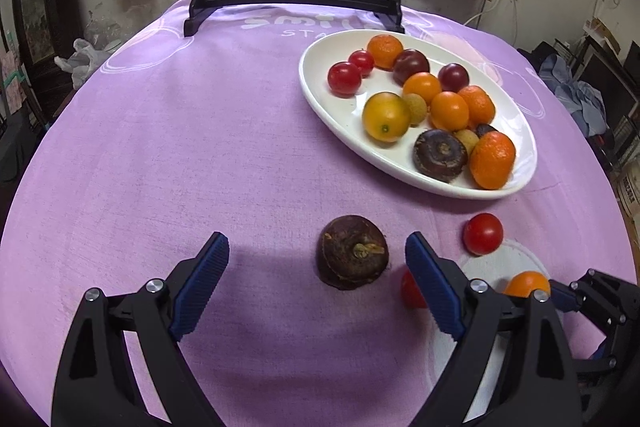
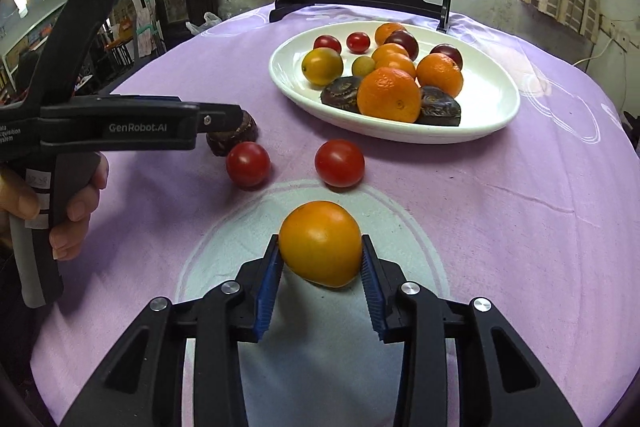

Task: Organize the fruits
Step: 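Grasp the brown passion fruit with the left tool while the right tool holds the tomato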

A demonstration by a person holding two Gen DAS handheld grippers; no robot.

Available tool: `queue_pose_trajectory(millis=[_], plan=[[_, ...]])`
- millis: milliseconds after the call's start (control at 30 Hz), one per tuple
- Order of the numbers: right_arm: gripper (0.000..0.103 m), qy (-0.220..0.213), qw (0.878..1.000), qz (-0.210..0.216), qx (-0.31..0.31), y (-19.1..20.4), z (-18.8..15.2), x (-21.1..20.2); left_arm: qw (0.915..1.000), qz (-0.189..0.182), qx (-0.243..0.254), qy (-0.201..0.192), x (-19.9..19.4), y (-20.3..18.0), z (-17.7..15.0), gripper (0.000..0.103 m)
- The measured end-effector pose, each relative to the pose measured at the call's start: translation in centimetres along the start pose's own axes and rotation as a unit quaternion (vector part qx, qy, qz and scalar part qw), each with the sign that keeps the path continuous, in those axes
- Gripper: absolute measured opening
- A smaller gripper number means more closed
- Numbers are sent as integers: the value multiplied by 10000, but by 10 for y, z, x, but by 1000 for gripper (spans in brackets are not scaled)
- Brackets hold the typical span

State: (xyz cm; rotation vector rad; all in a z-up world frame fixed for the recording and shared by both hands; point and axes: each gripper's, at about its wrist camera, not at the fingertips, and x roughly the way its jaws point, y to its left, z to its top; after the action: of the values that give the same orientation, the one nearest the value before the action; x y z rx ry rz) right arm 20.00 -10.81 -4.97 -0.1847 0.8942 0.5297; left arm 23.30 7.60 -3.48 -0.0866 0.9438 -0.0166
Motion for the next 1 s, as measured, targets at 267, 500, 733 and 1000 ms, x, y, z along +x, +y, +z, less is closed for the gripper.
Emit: queue_pose_trajectory(millis=[267,500,733,1000], plan=[[39,-99,9999,135,8,-1,1,-8,9988,220,377,215,-4,2,-18,83],[39,-189,9995,242,-35,1,2,-15,9983,165,421,376,12,-7,-19,70],[39,-268,9993,258,17,-3,3,-19,9984,144,528,168,19,-25,-8,40],[39,-739,9969,52,254,-14,11,-40,9994,32,325,-86,-15,-25,3,40]])
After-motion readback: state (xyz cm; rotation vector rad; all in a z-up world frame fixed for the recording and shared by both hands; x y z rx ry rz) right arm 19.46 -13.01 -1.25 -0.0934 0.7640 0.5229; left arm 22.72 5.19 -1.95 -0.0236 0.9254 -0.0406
